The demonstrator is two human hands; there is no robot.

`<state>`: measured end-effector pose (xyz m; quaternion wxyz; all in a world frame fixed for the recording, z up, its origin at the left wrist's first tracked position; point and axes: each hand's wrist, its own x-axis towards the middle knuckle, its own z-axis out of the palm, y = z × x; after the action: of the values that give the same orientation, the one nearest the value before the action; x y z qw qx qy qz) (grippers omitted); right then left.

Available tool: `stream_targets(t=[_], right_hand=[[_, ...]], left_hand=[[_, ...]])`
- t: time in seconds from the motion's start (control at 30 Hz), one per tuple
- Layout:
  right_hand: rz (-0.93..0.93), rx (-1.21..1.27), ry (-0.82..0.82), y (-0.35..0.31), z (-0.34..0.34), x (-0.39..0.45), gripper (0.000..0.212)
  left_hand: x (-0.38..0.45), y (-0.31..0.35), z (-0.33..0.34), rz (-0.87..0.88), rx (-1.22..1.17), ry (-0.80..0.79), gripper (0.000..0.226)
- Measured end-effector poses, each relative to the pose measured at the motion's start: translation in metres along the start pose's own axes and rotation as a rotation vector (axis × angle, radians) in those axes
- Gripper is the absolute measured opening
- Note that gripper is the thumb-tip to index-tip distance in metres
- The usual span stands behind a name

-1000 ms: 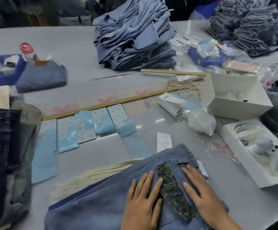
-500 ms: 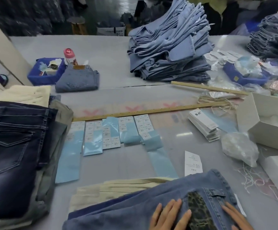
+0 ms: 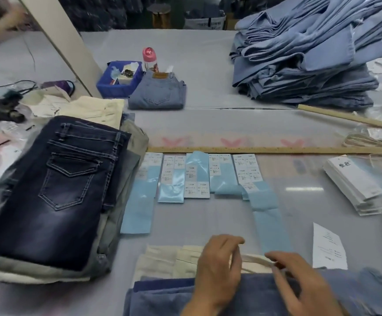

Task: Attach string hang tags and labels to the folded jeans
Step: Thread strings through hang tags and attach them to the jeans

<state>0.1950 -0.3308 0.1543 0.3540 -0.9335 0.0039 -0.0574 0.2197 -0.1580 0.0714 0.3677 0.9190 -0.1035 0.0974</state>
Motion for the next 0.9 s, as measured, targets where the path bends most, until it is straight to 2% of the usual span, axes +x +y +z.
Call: stream_targets(t=[0.03,0.1,0.17,0.27,0.37,0.53,0.67,0.77,0.83,0.9], right_hand=[[-0.033,0.004,-0.044,-0.006,0.013,0.007,0.024],[-0.069,0.057,-0.138,-0.008,0.037,0.032,0.036],[-0.079,0.12,-0.239,-0.009,0.058,0.057,0.036],[-0.138,0.129,-0.348,-0.014,0.09,0.091,0.025],[-0.164,0.174,-0.331,-0.019,0.123,0.13,0.023],[-0.209,0.206,-0.239,-0.026,0.172,0.195,0.017],[-0.17,0.216,-0.225,-0.023,0.198,0.198,0.019],[-0.197,0.079,-0.137,-0.01,0.194,0.19,0.025],[-0.128,-0.021,-0.055,0.0,0.178,0.202,0.035],[-0.046,-0.087,-0.101,0.011,0.161,0.217,0.04]], left_hand=[[0.019,-0.009,-0.003,-0.073,-0.022,0.016,0.023],[0.038,-0.038,-0.008,-0.163,0.085,-0.014,0.03],[0.049,-0.066,-0.01,-0.306,0.166,-0.065,0.04],[0.069,-0.11,-0.015,-0.425,0.337,-0.137,0.056],[0.074,-0.136,-0.006,-0.465,0.514,-0.284,0.067],[0.065,-0.143,0.013,-0.464,0.529,-0.153,0.067],[0.066,-0.149,0.013,-0.467,0.551,-0.137,0.067],[0.064,-0.153,0.017,-0.443,0.546,-0.103,0.069],[0.064,-0.155,0.018,-0.43,0.531,-0.073,0.07],[0.063,-0.153,0.02,-0.408,0.505,-0.035,0.071]])
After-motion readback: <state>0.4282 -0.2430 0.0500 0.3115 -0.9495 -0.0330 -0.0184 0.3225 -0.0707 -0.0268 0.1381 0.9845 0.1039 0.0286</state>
